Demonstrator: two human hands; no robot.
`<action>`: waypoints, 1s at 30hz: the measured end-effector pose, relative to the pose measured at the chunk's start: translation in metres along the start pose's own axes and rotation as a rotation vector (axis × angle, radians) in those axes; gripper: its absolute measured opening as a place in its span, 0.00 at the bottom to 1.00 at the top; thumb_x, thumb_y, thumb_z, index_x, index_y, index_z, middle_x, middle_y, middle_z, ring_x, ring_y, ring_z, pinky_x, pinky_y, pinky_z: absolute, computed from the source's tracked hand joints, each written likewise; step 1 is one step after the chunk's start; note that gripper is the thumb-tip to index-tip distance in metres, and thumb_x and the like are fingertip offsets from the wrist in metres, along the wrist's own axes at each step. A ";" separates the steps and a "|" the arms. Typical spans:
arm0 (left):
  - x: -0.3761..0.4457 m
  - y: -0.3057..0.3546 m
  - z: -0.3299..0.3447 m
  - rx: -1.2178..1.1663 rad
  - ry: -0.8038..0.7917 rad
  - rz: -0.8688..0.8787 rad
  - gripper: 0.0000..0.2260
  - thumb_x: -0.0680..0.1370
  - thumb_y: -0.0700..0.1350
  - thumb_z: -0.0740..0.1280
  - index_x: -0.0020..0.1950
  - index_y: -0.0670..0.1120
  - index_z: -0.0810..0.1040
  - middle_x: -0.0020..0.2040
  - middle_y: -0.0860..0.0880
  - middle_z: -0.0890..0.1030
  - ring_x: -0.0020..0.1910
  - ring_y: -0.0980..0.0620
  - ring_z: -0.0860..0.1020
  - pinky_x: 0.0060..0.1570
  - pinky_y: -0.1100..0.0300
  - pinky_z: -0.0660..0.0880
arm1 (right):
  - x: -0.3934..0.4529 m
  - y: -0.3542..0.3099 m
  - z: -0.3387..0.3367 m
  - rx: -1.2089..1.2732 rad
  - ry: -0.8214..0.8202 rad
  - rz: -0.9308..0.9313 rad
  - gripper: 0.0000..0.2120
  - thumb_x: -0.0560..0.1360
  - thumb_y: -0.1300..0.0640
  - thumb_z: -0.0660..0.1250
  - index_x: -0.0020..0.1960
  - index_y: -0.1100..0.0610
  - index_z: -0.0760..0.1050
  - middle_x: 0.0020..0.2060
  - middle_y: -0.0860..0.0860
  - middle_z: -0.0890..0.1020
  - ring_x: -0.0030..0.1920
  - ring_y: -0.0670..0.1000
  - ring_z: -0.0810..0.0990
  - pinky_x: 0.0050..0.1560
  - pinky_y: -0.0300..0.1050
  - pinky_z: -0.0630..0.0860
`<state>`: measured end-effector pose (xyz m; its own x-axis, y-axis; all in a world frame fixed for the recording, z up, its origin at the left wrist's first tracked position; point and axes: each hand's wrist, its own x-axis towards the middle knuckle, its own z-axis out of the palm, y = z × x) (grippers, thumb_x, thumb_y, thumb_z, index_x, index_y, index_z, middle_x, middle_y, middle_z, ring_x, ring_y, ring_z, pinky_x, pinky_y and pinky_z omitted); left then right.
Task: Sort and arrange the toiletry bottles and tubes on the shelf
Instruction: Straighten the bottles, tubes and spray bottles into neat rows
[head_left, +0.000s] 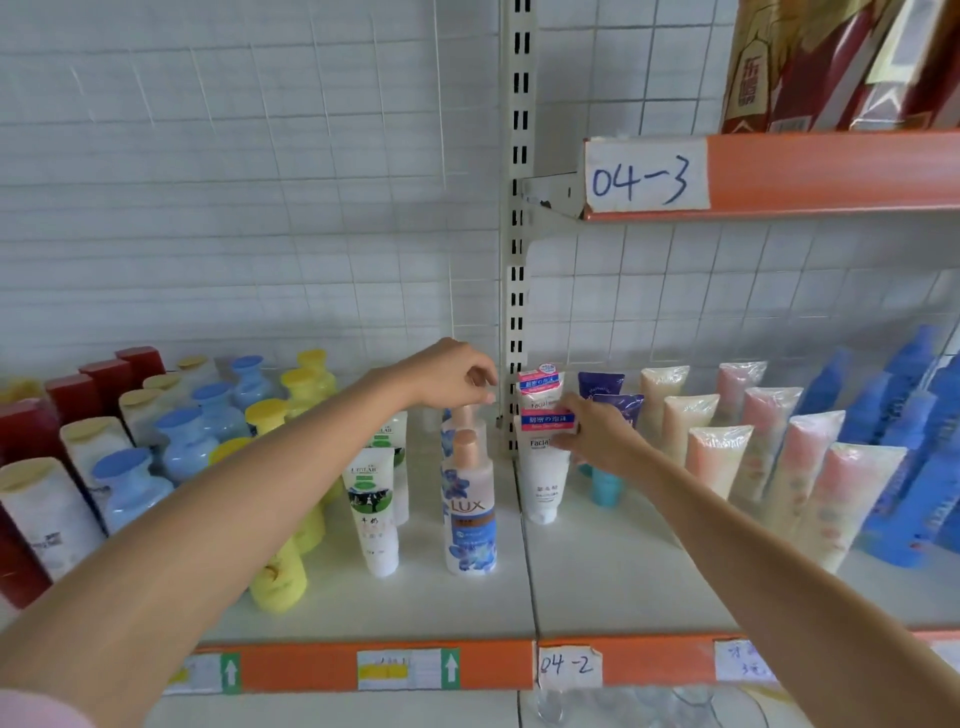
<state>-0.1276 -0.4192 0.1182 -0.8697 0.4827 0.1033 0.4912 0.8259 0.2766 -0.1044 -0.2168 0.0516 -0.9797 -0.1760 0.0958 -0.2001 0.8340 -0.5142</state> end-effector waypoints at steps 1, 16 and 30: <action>0.001 0.003 0.001 0.006 0.005 -0.001 0.13 0.76 0.46 0.67 0.60 0.45 0.77 0.57 0.48 0.79 0.55 0.53 0.76 0.56 0.61 0.71 | -0.002 0.000 -0.002 0.020 0.007 -0.013 0.13 0.75 0.60 0.66 0.59 0.59 0.70 0.54 0.57 0.79 0.44 0.52 0.77 0.46 0.43 0.76; 0.058 0.016 0.019 0.065 -0.041 -0.111 0.23 0.77 0.50 0.65 0.68 0.40 0.68 0.61 0.43 0.75 0.59 0.47 0.74 0.60 0.53 0.71 | -0.039 0.019 -0.008 0.013 -0.042 -0.108 0.23 0.73 0.54 0.69 0.65 0.53 0.66 0.58 0.51 0.77 0.54 0.51 0.79 0.56 0.44 0.76; 0.100 0.009 0.039 0.109 -0.116 0.046 0.11 0.71 0.44 0.73 0.49 0.39 0.81 0.46 0.45 0.82 0.40 0.53 0.75 0.37 0.65 0.67 | -0.047 0.021 -0.007 -0.006 0.055 -0.115 0.10 0.75 0.57 0.67 0.52 0.61 0.74 0.48 0.53 0.81 0.43 0.48 0.74 0.43 0.34 0.68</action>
<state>-0.2082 -0.3522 0.0934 -0.8381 0.5456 0.0010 0.5380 0.8261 0.1680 -0.0623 -0.1875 0.0419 -0.9493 -0.2420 0.2007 -0.3113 0.8133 -0.4916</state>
